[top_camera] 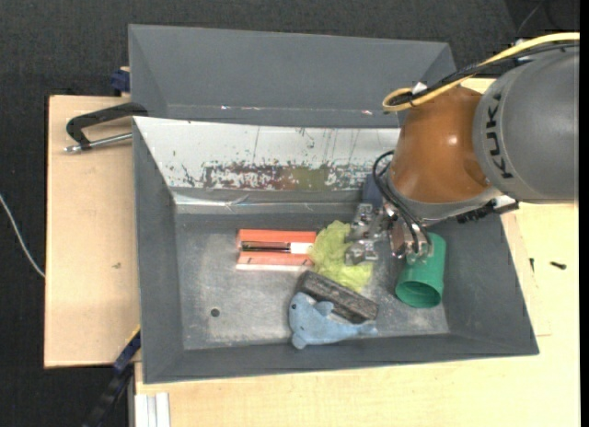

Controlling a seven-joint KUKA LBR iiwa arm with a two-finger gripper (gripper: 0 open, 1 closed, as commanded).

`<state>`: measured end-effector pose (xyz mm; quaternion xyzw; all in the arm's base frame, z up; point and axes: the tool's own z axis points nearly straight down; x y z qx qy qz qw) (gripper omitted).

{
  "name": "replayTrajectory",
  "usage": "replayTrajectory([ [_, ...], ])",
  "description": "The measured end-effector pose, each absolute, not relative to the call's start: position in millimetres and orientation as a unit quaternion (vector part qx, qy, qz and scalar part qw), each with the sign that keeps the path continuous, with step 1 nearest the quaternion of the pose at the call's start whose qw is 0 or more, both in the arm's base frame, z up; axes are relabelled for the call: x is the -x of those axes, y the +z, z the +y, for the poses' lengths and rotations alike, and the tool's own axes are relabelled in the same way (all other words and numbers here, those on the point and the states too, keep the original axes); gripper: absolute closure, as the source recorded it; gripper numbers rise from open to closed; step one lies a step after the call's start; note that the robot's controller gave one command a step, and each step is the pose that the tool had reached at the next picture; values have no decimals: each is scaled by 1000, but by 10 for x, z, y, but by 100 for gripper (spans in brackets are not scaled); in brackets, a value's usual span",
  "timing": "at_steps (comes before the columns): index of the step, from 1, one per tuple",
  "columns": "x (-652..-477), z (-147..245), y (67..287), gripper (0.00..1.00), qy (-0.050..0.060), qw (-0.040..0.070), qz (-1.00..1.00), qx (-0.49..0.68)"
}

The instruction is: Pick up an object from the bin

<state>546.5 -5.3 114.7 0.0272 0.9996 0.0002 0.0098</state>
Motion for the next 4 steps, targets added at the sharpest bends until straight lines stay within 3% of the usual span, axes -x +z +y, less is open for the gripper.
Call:
replayTrajectory([
  [2, -5546, -15, 1200, 100, -1, 5, 999, -32],
  [3, -5461, -48, 1158, 0, 0, 2, 999, -36],
  [4, -5438, -62, 1152, 0, 0, 3, 999, -37],
])
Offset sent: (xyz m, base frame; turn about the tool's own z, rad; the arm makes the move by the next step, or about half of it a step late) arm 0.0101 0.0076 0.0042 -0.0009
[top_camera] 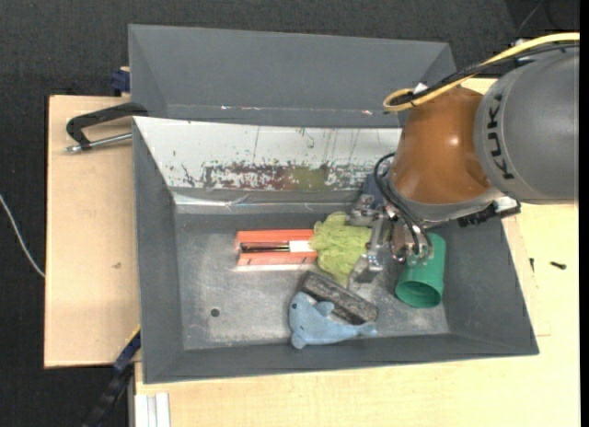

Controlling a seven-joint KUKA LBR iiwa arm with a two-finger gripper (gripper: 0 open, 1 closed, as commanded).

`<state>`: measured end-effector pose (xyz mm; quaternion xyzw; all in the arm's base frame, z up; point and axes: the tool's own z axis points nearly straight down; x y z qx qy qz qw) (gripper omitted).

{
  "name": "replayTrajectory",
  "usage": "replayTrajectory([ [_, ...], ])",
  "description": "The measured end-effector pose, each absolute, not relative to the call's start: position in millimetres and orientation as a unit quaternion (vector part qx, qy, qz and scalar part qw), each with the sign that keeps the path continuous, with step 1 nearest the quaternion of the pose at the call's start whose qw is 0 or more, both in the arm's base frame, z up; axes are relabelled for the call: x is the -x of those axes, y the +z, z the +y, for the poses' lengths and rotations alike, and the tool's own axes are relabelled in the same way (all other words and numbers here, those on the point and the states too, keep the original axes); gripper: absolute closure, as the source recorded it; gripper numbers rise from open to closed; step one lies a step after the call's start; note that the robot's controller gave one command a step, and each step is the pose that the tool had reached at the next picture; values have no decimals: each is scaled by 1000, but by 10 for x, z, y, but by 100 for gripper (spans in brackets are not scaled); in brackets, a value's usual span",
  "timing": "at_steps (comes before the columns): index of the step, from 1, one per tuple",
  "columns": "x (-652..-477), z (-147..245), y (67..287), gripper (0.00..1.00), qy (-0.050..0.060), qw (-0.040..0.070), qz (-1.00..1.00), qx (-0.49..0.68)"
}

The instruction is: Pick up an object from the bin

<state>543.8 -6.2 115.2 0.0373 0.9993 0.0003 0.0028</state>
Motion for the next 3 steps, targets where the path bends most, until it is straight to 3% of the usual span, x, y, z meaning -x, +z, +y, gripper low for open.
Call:
replayTrajectory([
  [1, -5539, 8, 1007, 0, -2, 7, 999, 51],
  [2, -5708, 222, 813, 100, -1, 15, 976, 218],
  [3, -5708, 223, 813, 100, -1, 15, 976, 218],
])
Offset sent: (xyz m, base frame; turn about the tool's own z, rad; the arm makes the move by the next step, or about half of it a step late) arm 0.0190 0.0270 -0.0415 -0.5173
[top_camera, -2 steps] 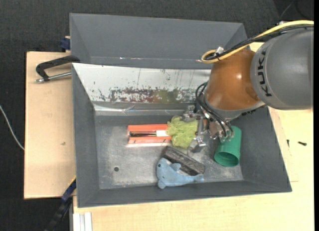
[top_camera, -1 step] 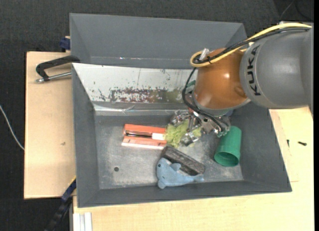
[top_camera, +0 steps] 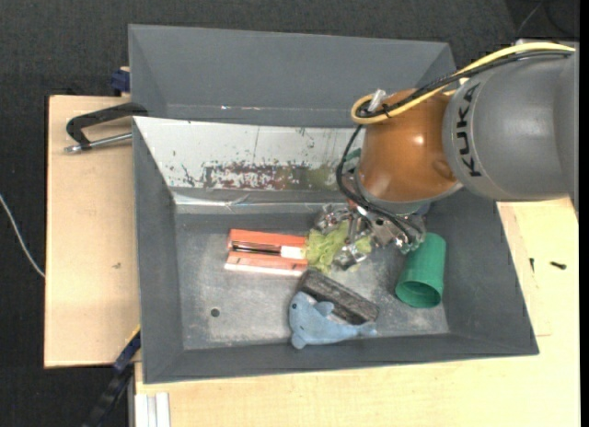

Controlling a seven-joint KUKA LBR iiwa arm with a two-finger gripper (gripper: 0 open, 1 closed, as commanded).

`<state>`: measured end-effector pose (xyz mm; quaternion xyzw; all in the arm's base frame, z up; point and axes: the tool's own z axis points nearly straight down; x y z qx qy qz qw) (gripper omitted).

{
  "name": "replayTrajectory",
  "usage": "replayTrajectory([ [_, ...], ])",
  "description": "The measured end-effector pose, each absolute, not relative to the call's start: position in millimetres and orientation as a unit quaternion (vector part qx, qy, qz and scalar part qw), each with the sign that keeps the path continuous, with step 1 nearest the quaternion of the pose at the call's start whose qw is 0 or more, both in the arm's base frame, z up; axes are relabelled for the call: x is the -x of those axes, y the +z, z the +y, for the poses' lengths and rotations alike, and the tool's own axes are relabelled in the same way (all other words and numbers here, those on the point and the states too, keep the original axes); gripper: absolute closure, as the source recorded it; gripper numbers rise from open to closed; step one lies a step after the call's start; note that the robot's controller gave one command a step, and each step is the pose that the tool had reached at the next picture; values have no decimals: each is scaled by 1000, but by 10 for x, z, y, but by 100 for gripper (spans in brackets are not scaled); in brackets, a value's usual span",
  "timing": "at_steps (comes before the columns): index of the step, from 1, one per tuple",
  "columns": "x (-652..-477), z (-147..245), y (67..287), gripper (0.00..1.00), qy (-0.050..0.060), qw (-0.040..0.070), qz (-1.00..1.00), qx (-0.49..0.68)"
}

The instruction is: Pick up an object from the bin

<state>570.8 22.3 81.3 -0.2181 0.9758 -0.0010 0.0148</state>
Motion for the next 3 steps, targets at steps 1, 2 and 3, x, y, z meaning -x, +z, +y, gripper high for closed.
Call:
replayTrajectory([
  [1, -5766, 345, 1896, 100, 0, 3, 977, 211],
  [2, -5765, 345, 1895, 100, 0, 3, 977, 211],
  [3, -5816, 332, 2092, 100, 0, 2, 978, 210],
])
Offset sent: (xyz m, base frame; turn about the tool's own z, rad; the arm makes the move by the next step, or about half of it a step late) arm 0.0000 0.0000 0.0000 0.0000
